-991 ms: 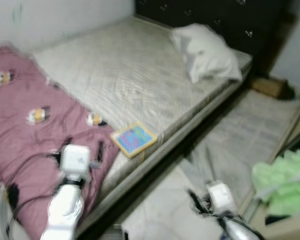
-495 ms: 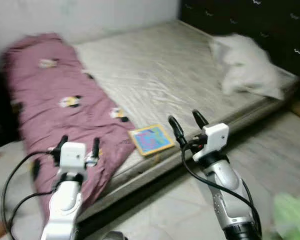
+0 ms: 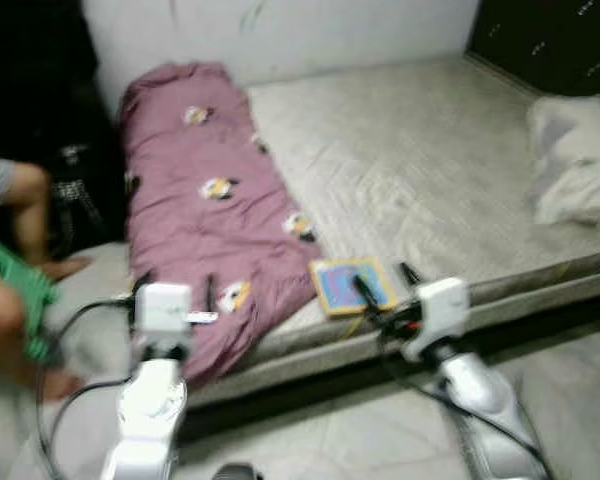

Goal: Clean up the room

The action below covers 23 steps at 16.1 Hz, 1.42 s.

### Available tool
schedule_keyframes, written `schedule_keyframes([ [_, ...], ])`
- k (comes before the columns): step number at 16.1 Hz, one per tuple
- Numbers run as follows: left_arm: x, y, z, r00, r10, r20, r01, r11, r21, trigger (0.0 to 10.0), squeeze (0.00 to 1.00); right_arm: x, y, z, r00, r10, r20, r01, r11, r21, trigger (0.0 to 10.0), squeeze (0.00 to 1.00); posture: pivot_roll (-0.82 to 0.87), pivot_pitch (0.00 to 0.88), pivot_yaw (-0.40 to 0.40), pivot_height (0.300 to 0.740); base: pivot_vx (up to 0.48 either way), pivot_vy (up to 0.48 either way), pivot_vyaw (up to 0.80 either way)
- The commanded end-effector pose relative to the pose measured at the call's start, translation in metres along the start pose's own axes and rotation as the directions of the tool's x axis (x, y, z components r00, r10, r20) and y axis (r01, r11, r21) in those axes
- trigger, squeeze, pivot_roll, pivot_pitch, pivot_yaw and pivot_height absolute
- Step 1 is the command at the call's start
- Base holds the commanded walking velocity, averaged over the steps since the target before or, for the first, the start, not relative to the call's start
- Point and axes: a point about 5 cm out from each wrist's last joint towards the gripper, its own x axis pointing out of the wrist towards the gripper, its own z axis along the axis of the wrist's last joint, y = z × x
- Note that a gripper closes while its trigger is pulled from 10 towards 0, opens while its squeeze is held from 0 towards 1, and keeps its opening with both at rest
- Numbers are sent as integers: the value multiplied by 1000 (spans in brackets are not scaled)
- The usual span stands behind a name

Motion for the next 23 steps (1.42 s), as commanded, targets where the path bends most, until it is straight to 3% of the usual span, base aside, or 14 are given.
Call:
schedule_keyframes([
  [1, 3, 8, 3, 1000, 19, 11, -19, 1000, 15, 10000, 0, 6, 5, 8, 999, 20, 31, -20, 1000, 6, 10000, 0, -26, 7, 5, 740, 0, 0, 0],
  [10, 5, 1, 7, 998, -38, 41, 39, 999, -22, 10000, 0, 7, 4, 10, 1000, 23, 0, -23, 1000, -14, 10000, 0, -37, 6, 0, 740, 0, 0, 0],
  [18, 4, -3, 6, 997, -65, 45, 66, 997, -37, 10000, 0, 6, 7, 11, 999, 50, 1, -50, 998, -34, 10000, 0, -44, 9, -2, 740, 357, 0, 670],
  [23, 5, -2, 5, 997, -63, 38, 65, 997, -34, 10000, 0, 8, 5, 11, 999, 43, -2, -43, 998, -44, 10000, 0, -44, 8, -2, 740, 349, 0, 0],
])
